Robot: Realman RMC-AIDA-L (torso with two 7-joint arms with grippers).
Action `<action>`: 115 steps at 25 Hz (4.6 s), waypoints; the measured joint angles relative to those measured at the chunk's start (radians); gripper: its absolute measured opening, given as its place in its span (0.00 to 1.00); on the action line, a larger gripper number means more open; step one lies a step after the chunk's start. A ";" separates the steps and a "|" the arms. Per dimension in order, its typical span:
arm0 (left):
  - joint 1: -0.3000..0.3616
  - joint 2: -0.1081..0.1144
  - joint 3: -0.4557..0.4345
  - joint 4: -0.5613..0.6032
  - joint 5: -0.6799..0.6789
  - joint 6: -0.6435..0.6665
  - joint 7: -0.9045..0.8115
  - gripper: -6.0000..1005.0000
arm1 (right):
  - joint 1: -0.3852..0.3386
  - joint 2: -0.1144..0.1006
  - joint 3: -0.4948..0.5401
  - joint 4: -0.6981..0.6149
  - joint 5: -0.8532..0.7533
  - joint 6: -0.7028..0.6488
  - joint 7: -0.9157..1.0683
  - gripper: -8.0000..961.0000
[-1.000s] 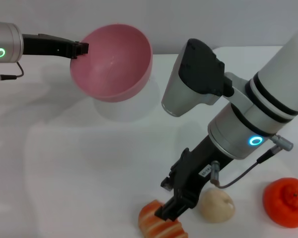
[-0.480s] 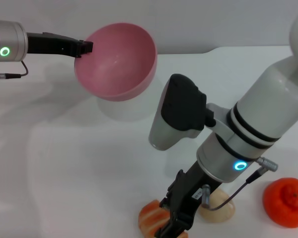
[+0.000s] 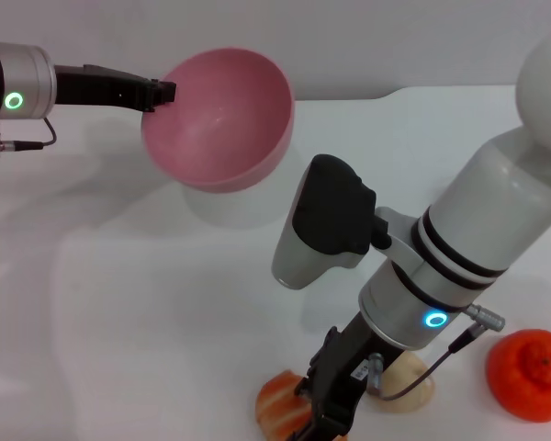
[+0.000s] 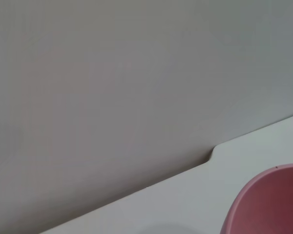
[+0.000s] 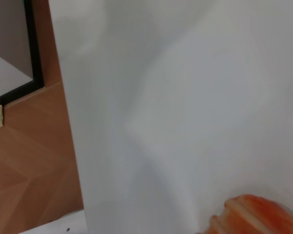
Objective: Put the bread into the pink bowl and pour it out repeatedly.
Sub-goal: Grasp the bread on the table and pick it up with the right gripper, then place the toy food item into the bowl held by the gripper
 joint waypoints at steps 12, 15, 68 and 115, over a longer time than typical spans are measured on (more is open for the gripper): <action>-0.005 -0.020 0.014 0.008 0.000 0.005 0.018 0.09 | 0.016 0.003 -0.026 0.108 0.005 0.067 0.006 0.64; -0.008 -0.021 0.018 0.012 0.000 0.005 0.024 0.09 | 0.027 0.003 -0.033 0.140 0.006 0.084 0.007 0.64; -0.016 -0.022 0.029 0.015 0.000 -0.028 0.029 0.10 | 0.074 0.000 -0.080 0.213 -0.007 0.200 -0.001 0.30; 0.027 -0.014 0.029 -0.041 0.000 -0.134 0.037 0.10 | -0.123 -0.002 0.230 -0.444 -0.002 0.208 -0.276 0.15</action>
